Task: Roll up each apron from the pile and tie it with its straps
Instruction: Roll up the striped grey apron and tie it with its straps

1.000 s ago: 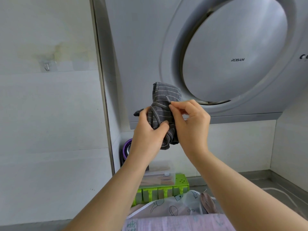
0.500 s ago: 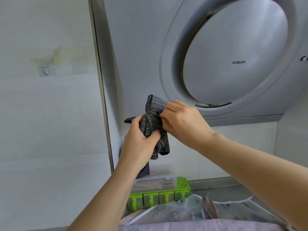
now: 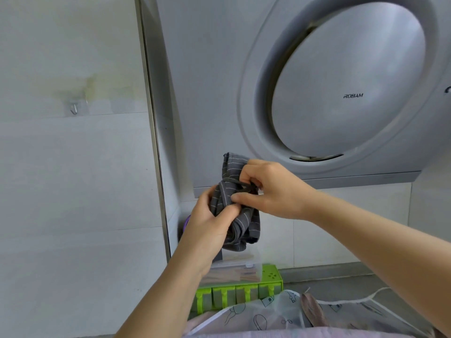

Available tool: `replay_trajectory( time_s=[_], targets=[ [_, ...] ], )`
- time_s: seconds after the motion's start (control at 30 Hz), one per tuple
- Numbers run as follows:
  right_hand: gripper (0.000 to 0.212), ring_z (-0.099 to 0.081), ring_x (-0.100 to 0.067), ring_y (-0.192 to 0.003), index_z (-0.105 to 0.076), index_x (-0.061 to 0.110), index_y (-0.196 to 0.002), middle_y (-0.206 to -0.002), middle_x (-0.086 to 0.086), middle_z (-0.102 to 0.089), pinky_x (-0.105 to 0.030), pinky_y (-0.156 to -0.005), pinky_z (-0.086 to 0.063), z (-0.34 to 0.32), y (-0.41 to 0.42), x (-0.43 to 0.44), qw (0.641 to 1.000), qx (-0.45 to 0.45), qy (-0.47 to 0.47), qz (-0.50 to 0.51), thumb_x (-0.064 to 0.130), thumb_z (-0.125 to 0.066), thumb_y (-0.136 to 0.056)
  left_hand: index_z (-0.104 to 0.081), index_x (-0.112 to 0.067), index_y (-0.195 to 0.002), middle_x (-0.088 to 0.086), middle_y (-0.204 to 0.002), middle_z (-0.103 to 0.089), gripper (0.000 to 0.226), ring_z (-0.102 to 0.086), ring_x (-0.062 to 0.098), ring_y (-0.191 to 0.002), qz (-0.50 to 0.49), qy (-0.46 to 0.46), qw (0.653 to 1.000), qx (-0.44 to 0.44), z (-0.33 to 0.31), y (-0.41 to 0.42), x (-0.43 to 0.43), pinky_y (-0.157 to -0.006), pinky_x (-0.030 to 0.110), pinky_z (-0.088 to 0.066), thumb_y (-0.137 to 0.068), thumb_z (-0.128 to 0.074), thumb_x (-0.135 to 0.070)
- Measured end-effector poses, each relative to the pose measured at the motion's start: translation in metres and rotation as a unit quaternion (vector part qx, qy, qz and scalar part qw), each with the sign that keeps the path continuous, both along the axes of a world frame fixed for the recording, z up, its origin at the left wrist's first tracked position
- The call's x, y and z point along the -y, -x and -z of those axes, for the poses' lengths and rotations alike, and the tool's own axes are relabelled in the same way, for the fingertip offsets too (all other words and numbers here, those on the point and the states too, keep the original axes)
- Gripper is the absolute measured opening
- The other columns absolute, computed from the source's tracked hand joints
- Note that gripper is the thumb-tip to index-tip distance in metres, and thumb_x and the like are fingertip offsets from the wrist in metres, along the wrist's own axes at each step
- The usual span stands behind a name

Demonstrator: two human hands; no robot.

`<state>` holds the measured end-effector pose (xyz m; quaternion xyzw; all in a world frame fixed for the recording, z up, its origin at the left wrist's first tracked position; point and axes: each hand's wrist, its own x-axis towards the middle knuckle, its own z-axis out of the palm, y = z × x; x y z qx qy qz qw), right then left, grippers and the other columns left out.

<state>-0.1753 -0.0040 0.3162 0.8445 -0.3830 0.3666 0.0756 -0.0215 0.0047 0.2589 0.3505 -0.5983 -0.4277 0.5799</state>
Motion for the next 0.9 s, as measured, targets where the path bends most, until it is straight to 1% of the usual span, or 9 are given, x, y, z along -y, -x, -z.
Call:
replay_trajectory(
  time_s=[0.17,0.23,0.3,0.47,0.53,0.6,0.67,0.77,0.9],
  targets=[
    [0.005,-0.051,-0.004,-0.065,-0.067,0.013,-0.084,-0.072,0.011,-0.053,-0.009,-0.066,-0.04,0.014,0.002,0.0,0.987,0.086,0.135,-0.015,0.014,-0.071,-0.083,-0.055,-0.038,-0.114,-0.008,-0.099,-0.071,0.034,-0.069,0.009,-0.09,-0.028,0.036,0.999,-0.009,-0.002,0.001,-0.003,-0.075,0.029,-0.055,-0.086,-0.065,-0.021],
    [0.013,-0.053,-0.008,-0.068,-0.067,0.012,-0.096,-0.073,0.01,-0.053,-0.015,-0.067,-0.045,0.017,0.003,0.0,0.985,0.085,0.152,-0.013,0.014,-0.069,-0.084,-0.054,-0.041,-0.111,-0.011,-0.097,-0.07,0.033,-0.069,0.005,-0.085,-0.028,0.046,0.999,0.005,-0.004,0.001,-0.005,-0.069,0.023,-0.053,-0.086,-0.064,-0.022],
    [0.017,-0.053,-0.011,-0.069,-0.065,0.014,-0.103,-0.076,0.01,-0.052,-0.024,-0.068,-0.047,0.015,0.007,-0.001,0.987,0.059,0.151,-0.019,0.015,-0.066,-0.086,-0.052,-0.042,-0.111,-0.015,-0.095,-0.068,0.034,-0.067,0.0,-0.081,-0.026,0.055,0.998,0.021,-0.006,0.0,-0.007,-0.067,0.02,-0.051,-0.087,-0.064,-0.021],
    [0.028,-0.05,-0.011,-0.069,-0.066,0.015,-0.116,-0.089,0.001,-0.057,-0.031,-0.064,-0.049,0.005,0.014,-0.007,0.983,-0.076,0.163,-0.039,0.018,-0.056,-0.09,-0.05,-0.046,-0.111,-0.016,-0.098,-0.068,0.037,-0.067,0.001,-0.086,-0.025,0.058,0.995,0.075,-0.008,-0.006,-0.007,-0.077,0.026,-0.054,-0.087,-0.064,-0.021],
    [0.027,-0.057,-0.019,-0.067,-0.069,0.014,-0.113,-0.09,-0.002,-0.059,-0.039,-0.056,-0.051,0.001,0.016,-0.007,0.975,-0.112,0.187,-0.035,0.019,-0.056,-0.09,-0.05,-0.043,-0.115,-0.013,-0.102,-0.068,0.037,-0.067,0.005,-0.089,-0.012,0.046,0.995,0.084,-0.008,-0.007,-0.007,-0.079,0.028,-0.055,-0.088,-0.063,-0.02],
    [0.024,-0.059,-0.022,-0.064,-0.073,0.013,-0.101,-0.088,-0.002,-0.061,-0.039,-0.05,-0.05,-0.002,0.017,-0.009,0.967,-0.142,0.211,-0.034,0.022,-0.053,-0.091,-0.051,-0.04,-0.119,-0.01,-0.103,-0.069,0.038,-0.068,0.007,-0.09,0.0,0.03,0.996,0.079,-0.008,-0.007,-0.006,-0.078,0.028,-0.055,-0.089,-0.063,-0.02],
    [0.024,-0.058,-0.023,-0.064,-0.072,0.012,-0.091,-0.09,-0.002,-0.06,-0.038,-0.05,-0.049,-0.004,0.016,-0.01,0.963,-0.156,0.215,-0.038,0.022,-0.05,-0.091,-0.054,-0.036,-0.118,-0.006,-0.103,-0.07,0.034,-0.069,0.01,-0.091,0.018,0.005,0.998,0.052,-0.008,-0.005,-0.007,-0.077,0.03,-0.055,-0.089,-0.062,-0.019],
    [0.025,-0.057,-0.019,-0.073,-0.068,0.012,-0.092,-0.099,0.001,-0.057,-0.036,-0.063,-0.05,-0.002,0.019,-0.01,0.975,-0.121,0.182,-0.044,0.025,-0.047,-0.093,-0.062,-0.027,-0.111,0.003,-0.095,-0.073,0.022,-0.07,0.015,-0.082,0.077,-0.069,0.993,-0.051,-0.01,-0.004,-0.007,-0.069,0.034,-0.055,-0.092,-0.059,-0.018],
    [0.016,-0.055,-0.014,-0.084,-0.066,0.012,-0.094,-0.102,0.004,-0.053,-0.028,-0.076,-0.045,0.006,0.029,-0.01,0.989,-0.078,0.114,-0.047,0.02,-0.053,-0.093,-0.061,-0.015,-0.122,0.011,-0.106,-0.07,0.03,-0.066,0.017,-0.081,0.132,-0.121,0.974,-0.139,-0.008,-0.006,-0.001,-0.062,0.03,-0.051,-0.093,-0.055,-0.017]
  ],
)
